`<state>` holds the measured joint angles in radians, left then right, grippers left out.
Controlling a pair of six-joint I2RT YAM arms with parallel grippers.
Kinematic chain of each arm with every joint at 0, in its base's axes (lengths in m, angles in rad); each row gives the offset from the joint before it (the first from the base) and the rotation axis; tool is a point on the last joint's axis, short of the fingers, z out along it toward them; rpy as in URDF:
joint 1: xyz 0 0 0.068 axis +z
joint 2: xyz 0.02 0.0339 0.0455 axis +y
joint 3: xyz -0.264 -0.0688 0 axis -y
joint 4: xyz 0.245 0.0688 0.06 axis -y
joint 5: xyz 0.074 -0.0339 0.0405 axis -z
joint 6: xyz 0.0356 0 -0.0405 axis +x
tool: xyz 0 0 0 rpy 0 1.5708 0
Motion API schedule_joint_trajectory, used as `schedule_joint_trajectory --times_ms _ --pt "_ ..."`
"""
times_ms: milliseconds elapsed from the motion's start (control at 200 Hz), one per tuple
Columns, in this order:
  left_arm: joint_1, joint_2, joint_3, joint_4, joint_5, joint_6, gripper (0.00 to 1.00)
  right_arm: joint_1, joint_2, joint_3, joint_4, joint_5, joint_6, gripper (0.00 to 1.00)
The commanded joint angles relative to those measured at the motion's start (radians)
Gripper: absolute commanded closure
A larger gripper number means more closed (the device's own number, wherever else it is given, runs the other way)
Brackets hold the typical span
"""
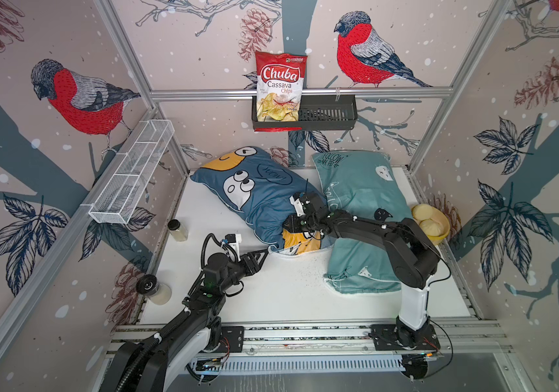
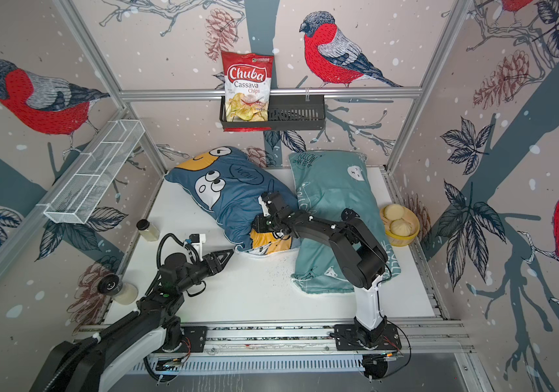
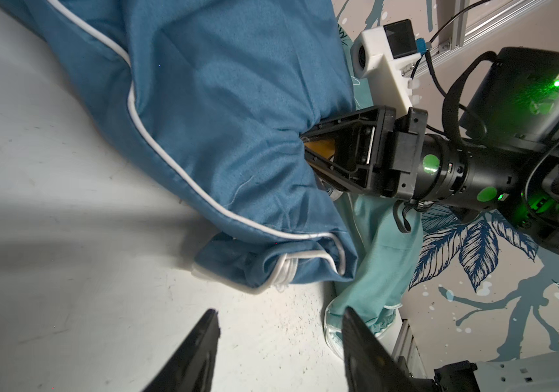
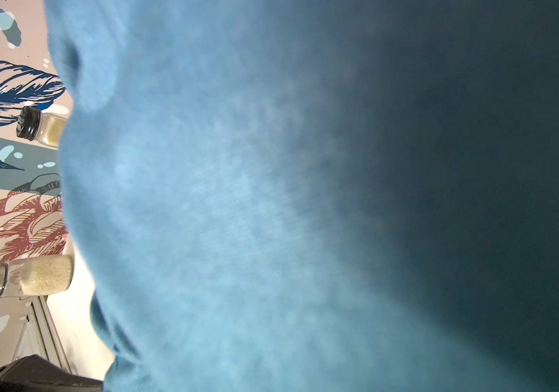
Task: Zip up pillowcases
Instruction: Pick up the pillowcase from the center of the board.
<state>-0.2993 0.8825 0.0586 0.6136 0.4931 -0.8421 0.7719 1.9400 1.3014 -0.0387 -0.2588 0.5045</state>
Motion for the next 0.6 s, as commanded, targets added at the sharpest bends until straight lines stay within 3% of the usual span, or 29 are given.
schedule_joint_trajectory --times_ms 0,265,485,595 --pt "0.000 0.050 0.005 0.176 0.039 -0.049 0.43 -0.005 -0.002 0.010 0.064 0.048 0.014 0.61" --pt "-0.003 0.235 0.046 0.291 0.117 -0.018 0.45 -0.003 -0.003 0.007 0.072 0.025 0.023 0.61" --pt "-0.009 0.384 0.045 0.500 0.149 -0.056 0.39 -0.004 0.002 0.010 0.070 0.015 0.022 0.61" --pt "-0.010 0.464 0.056 0.574 0.165 -0.079 0.49 -0.003 0.002 0.006 0.072 0.013 0.020 0.61"
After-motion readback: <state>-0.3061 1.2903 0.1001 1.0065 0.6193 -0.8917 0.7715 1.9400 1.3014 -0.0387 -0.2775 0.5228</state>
